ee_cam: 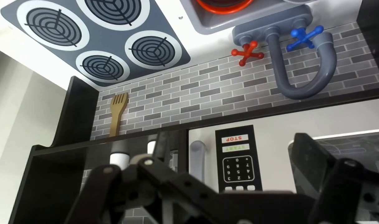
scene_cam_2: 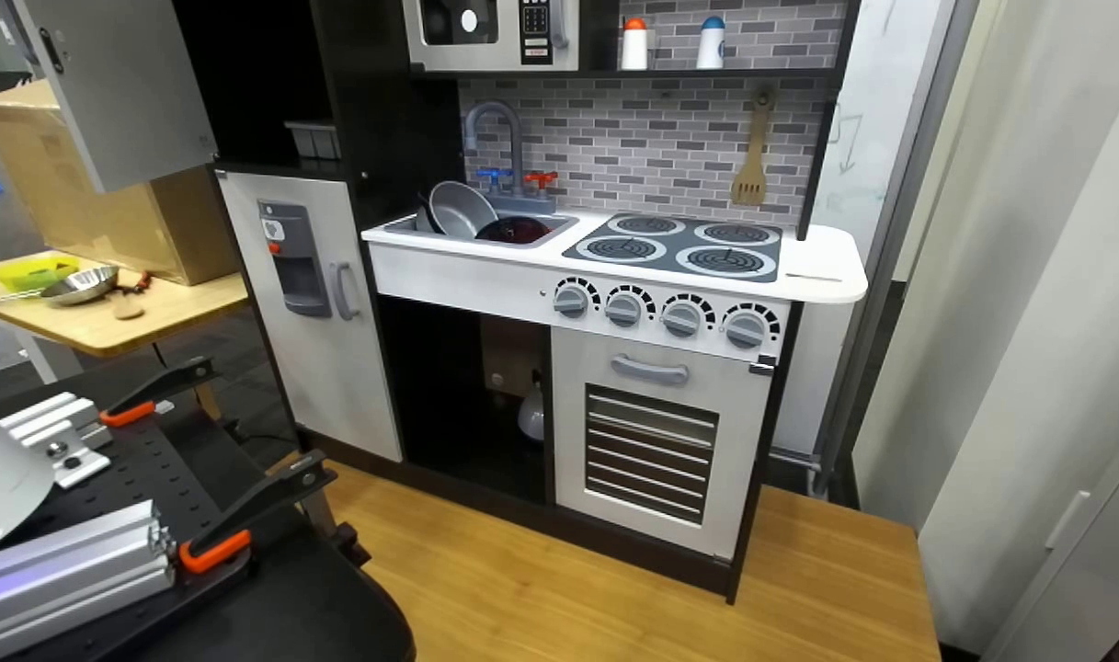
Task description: Open the microwave door
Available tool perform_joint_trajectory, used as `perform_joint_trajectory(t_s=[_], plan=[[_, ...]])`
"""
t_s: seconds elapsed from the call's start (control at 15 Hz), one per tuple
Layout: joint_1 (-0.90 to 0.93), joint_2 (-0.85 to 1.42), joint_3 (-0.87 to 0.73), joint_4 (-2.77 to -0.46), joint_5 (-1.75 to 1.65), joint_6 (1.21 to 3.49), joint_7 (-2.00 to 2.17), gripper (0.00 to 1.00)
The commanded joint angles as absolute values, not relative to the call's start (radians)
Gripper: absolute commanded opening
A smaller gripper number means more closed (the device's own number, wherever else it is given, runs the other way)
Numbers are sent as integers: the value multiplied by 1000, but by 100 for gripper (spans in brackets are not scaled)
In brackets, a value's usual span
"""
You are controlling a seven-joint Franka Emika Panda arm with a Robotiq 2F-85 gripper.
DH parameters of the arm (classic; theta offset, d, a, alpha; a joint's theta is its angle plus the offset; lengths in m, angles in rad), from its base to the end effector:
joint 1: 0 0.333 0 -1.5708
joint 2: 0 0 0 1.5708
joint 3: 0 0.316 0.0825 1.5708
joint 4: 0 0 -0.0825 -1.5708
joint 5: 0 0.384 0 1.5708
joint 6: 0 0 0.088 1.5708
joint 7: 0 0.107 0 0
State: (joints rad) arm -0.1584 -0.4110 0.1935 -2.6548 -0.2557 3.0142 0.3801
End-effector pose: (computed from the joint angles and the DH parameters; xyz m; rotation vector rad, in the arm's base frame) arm 0.4375 0.0368 0.4586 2.8639 -0.1274 1.1674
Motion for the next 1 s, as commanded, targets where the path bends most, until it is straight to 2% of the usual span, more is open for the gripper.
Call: perform_joint_trajectory(t_s=[0.0, 0.53, 0.73, 0.93], plan=[[-162, -410, 195, -2655, -256, 3016, 384, 100], [-165, -410, 197, -2655, -256, 3019, 387, 100], [-233, -378, 259, -2629, -296, 3045, 427, 100], [-377, -354, 369, -2594, -379, 3107, 492, 100]])
